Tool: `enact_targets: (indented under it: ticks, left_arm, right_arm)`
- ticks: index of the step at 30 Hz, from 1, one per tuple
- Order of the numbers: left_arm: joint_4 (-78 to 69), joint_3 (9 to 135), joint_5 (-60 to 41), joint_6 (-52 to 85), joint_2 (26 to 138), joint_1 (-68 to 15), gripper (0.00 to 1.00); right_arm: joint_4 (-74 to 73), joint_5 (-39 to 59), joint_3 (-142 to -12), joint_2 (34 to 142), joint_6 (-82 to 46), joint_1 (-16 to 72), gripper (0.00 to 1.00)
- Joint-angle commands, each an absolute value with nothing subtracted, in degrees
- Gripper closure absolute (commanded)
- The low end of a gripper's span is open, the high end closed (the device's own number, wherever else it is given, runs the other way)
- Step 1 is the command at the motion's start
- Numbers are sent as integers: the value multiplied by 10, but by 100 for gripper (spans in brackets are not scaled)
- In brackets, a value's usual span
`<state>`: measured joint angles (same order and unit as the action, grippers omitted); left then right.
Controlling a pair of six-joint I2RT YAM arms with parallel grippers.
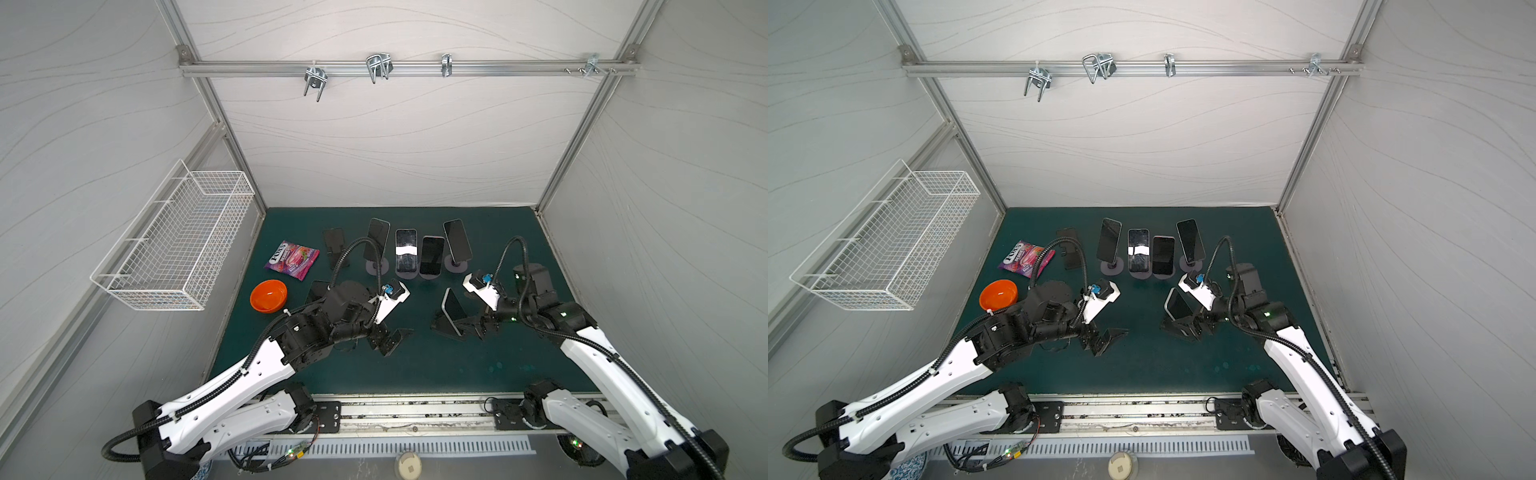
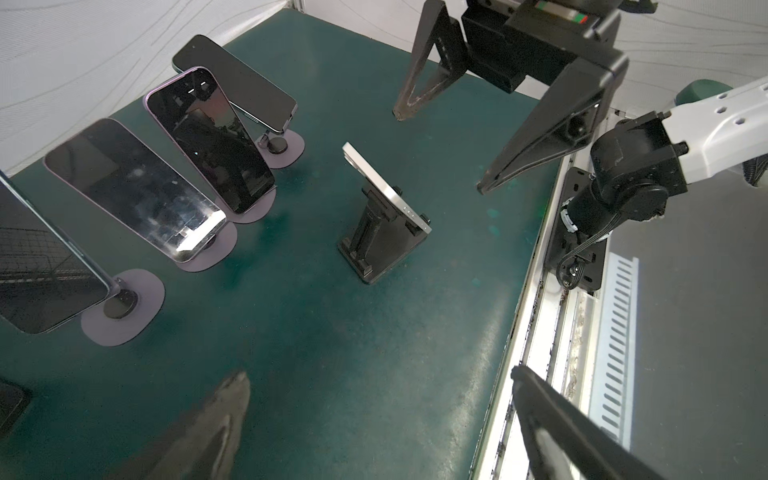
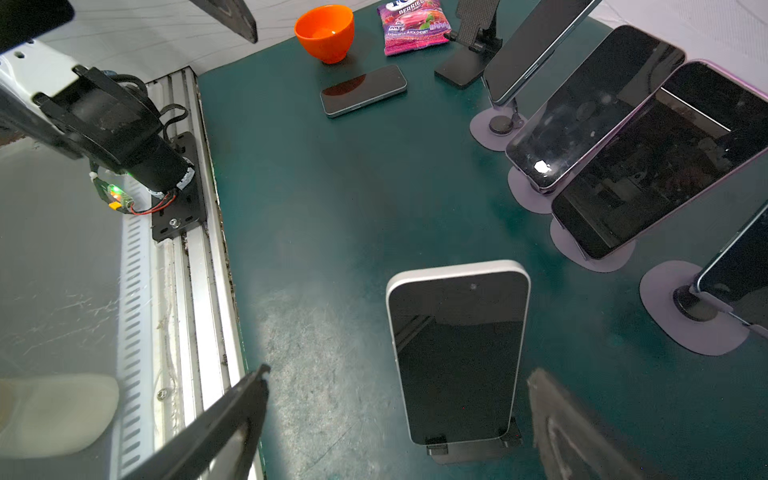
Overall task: Remove the phone from the phone stand
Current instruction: 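Lower the right gripper around the white-backed phone while the left gripper hovers beside it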
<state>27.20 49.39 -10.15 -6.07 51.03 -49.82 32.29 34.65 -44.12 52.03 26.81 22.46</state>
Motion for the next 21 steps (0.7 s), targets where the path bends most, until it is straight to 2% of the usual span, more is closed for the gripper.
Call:
enact_targets:
  ticks: [1,21]
  left_arm:
    - [273,530,-115,-77,525,-500,1]
    - [265,537,-125,-54,539,-501,1]
  right_arm:
    - [291,346,-433,536,301,221,1]
    - [192,344,-398,586,307,233,1]
